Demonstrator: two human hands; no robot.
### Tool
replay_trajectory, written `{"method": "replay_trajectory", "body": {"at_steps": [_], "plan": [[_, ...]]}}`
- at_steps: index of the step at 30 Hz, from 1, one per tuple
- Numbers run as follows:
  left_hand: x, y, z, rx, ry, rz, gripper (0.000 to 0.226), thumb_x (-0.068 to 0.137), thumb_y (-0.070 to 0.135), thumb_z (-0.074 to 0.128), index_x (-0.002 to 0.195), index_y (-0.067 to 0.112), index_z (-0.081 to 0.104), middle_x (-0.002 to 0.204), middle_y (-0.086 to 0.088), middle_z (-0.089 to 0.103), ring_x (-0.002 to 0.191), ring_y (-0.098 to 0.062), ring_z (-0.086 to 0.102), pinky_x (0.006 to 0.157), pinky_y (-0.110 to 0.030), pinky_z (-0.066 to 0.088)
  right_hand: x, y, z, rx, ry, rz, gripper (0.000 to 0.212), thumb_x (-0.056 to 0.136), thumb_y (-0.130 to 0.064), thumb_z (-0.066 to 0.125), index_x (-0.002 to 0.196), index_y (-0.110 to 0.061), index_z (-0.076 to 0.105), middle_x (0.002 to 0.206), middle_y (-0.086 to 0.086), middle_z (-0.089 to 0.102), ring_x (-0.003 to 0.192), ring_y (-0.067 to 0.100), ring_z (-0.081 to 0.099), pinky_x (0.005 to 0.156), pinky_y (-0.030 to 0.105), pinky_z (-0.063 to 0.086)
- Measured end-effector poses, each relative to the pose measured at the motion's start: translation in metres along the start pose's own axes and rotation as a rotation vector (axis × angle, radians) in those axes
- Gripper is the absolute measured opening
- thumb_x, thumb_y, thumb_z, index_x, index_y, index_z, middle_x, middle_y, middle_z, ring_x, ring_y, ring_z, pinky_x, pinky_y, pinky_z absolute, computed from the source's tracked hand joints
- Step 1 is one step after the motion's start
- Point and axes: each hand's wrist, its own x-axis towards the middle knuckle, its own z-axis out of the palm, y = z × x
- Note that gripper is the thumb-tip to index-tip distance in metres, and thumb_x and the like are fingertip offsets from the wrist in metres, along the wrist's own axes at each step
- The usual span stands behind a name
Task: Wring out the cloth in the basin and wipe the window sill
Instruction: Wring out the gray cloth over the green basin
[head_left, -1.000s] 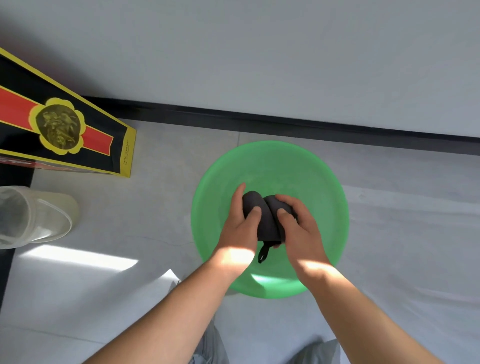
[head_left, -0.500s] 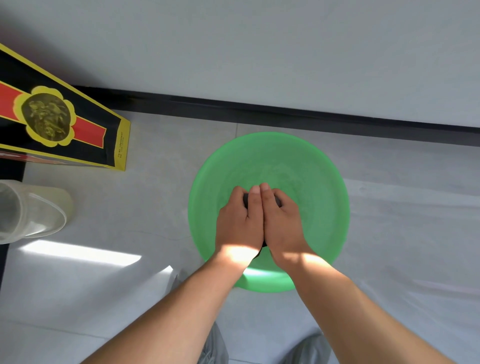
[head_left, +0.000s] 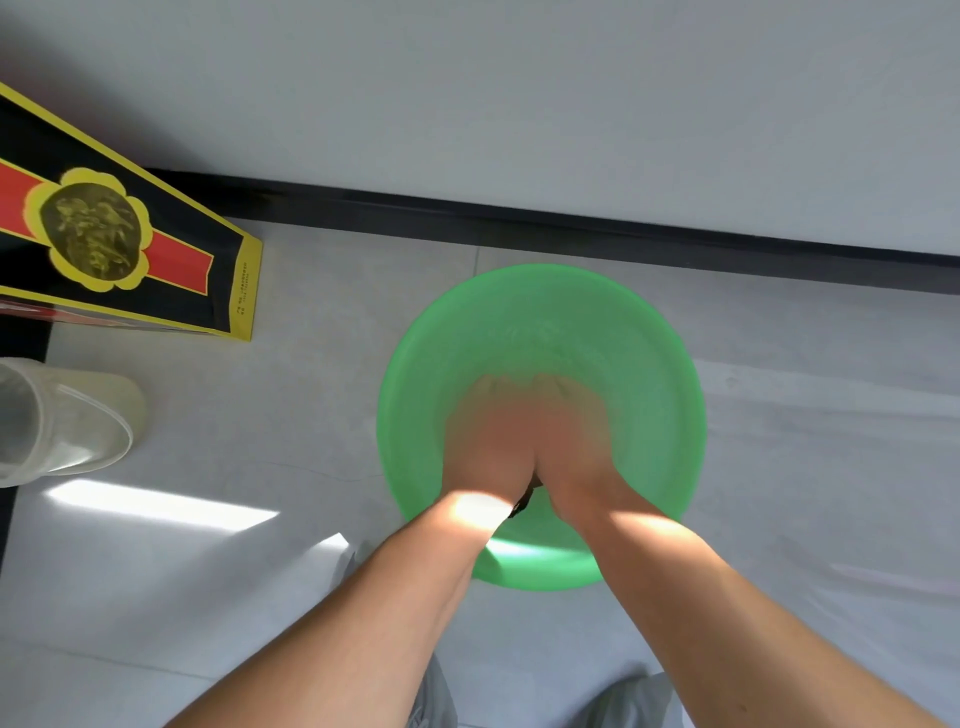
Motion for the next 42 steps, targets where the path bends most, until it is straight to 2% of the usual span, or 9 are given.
{"method": "replay_trajectory", "body": {"at_steps": [6,10,13,17,21,25,30,35,42], "plan": [[0.002,0.002,-0.017,-0.031,0.0,-0.137,0.032,0.101,0.039,0.038,0.08,0.016,0.046,0.076,-0.003,0.053,0.074,-0.027,0.05,0.065,-0.035,0.034,-0.017,-0.006,-0.012,-0.019,-0.198,-0.033,0.026,0.101,-0.025,0.052,0.077,-0.016,0.053,0.071,-0.005,0.052,0.065,0.009,0.046,0.06,0.021,0.039],[-0.011,0.01,-0.022,-0.072,-0.151,-0.094,0.029,0.098,0.042,0.046,0.124,0.029,0.046,0.108,0.002,0.057,0.091,-0.019,0.057,0.079,-0.031,0.041,-0.023,-0.001,-0.02,0.021,-0.103,-0.145,0.02,0.1,-0.013,0.053,0.11,-0.024,0.067,0.108,-0.005,0.069,0.099,0.007,0.063,0.089,0.019,0.048],[-0.019,0.0,-0.021,-0.131,-0.176,0.005,0.046,0.093,0.04,0.054,0.138,0.042,0.042,0.133,0.008,0.05,0.117,-0.016,0.054,0.102,-0.037,0.045,-0.022,-0.007,-0.02,0.048,-0.016,-0.133,0.019,0.101,-0.017,0.054,0.096,-0.022,0.071,0.091,-0.007,0.071,0.084,0.005,0.063,0.078,0.018,0.048],[-0.023,-0.003,-0.012,-0.1,-0.022,0.025,0.032,0.088,0.058,0.046,0.102,0.03,0.054,0.099,0.002,0.064,0.088,-0.016,0.062,0.082,-0.036,0.049,-0.024,-0.009,-0.006,0.059,-0.082,-0.092,0.035,0.1,-0.03,0.051,0.072,-0.011,0.057,0.068,0.005,0.057,0.067,0.017,0.051,0.068,0.041,0.047],[-0.018,0.001,-0.009,0.04,0.017,0.036,0.039,0.1,0.047,0.042,0.074,0.018,0.043,0.068,0.003,0.057,0.073,-0.03,0.056,0.064,-0.036,0.037,-0.024,-0.009,-0.006,0.057,-0.071,-0.093,0.046,0.099,-0.037,0.049,0.077,0.002,0.057,0.068,0.014,0.06,0.065,0.018,0.054,0.066,0.05,0.052],[-0.016,0.0,-0.007,0.017,-0.016,0.055,0.044,0.101,0.043,0.041,0.074,0.011,0.053,0.067,0.001,0.059,0.07,-0.027,0.055,0.062,-0.036,0.036,-0.023,-0.009,-0.01,0.017,-0.055,-0.121,0.042,0.104,-0.027,0.049,0.076,0.002,0.06,0.065,0.013,0.062,0.06,0.017,0.054,0.06,0.04,0.05],[-0.015,0.0,-0.008,-0.023,-0.054,0.027,0.043,0.101,0.042,0.042,0.075,0.012,0.059,0.07,-0.001,0.065,0.071,-0.024,0.06,0.067,-0.037,0.046,-0.021,-0.005,-0.008,-0.026,-0.046,-0.167,0.045,0.101,-0.029,0.049,0.073,0.006,0.056,0.067,0.031,0.056,0.058,0.018,0.047,0.054,0.047,0.046],[-0.012,0.004,-0.006,-0.025,-0.032,-0.015,0.045,0.102,0.033,0.04,0.061,0.015,0.045,0.059,0.001,0.051,0.06,-0.021,0.046,0.059,-0.034,0.032,-0.011,-0.006,-0.007,-0.104,-0.024,-0.186,0.05,0.103,-0.017,0.045,0.055,-0.019,0.031,0.05,-0.007,0.03,0.053,0.014,0.028,0.053,0.033,0.024],[-0.01,0.0,-0.004,-0.011,-0.039,-0.145,0.039,0.101,0.037,0.037,0.074,0.013,0.055,0.088,-0.016,0.066,0.089,-0.037,0.06,0.073,-0.037,0.042,-0.012,-0.003,-0.008,-0.2,-0.047,-0.147,0.047,0.102,-0.02,0.045,0.056,-0.019,0.035,0.052,-0.007,0.037,0.056,0.017,0.034,0.058,0.035,0.031]]}}
